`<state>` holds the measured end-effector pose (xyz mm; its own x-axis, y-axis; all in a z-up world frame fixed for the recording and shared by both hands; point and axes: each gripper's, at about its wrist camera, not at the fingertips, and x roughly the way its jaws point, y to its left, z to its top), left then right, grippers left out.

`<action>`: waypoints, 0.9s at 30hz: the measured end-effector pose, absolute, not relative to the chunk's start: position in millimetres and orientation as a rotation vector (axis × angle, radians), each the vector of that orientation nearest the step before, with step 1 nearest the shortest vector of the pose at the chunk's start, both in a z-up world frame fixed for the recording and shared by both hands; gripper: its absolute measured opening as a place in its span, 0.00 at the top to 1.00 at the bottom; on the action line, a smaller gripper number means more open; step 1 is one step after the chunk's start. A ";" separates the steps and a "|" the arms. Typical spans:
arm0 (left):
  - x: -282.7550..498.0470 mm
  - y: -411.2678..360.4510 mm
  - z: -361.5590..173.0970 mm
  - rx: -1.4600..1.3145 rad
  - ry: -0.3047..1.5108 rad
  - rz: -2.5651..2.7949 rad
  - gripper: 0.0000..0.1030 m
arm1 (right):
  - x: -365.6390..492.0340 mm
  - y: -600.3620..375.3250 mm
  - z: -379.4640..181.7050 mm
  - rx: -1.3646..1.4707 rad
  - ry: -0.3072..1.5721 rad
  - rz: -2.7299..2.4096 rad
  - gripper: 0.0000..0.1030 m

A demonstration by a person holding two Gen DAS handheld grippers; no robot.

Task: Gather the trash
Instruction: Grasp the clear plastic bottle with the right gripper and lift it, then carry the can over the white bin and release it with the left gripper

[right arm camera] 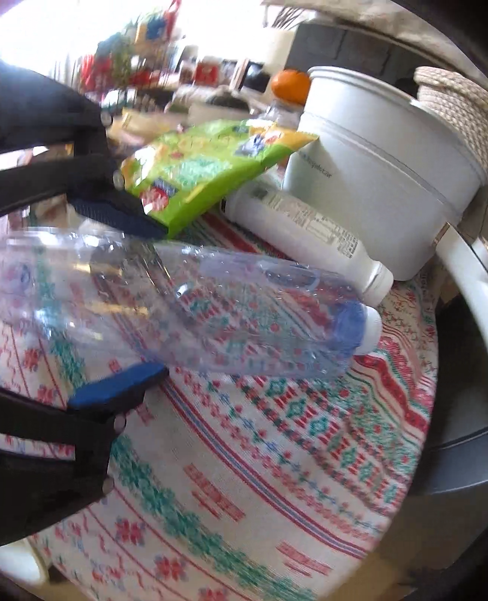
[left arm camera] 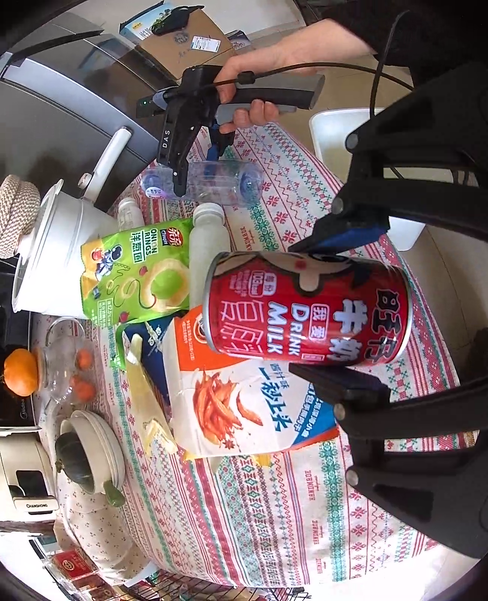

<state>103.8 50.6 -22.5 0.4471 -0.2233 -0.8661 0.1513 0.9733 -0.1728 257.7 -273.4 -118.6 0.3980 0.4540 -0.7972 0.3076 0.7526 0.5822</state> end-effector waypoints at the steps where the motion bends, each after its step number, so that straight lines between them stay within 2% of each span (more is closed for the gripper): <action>1: 103.4 50.9 -22.9 -0.075 1.084 -0.231 0.46 | 256.8 -272.9 -117.7 0.751 1.185 0.101 0.38; 7: 97.6 49.6 -18.9 -0.088 1.069 -0.246 0.46 | 240.6 -271.6 -100.6 0.671 1.179 0.093 0.40; 20: 65.7 11.0 -9.2 -0.087 1.031 -0.376 0.46 | 140.4 -302.3 5.7 0.554 1.019 0.174 0.39; 27: 44.7 -32.7 -18.8 -0.016 1.034 -0.455 0.46 | 81.4 -308.4 14.7 0.430 1.002 0.164 0.39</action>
<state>44.7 -32.7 -18.8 0.4273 -0.3717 -0.8242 0.3570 0.9069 -0.2240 81.4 -308.4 14.7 0.5348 0.3275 -0.7789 0.0617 0.9042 0.4225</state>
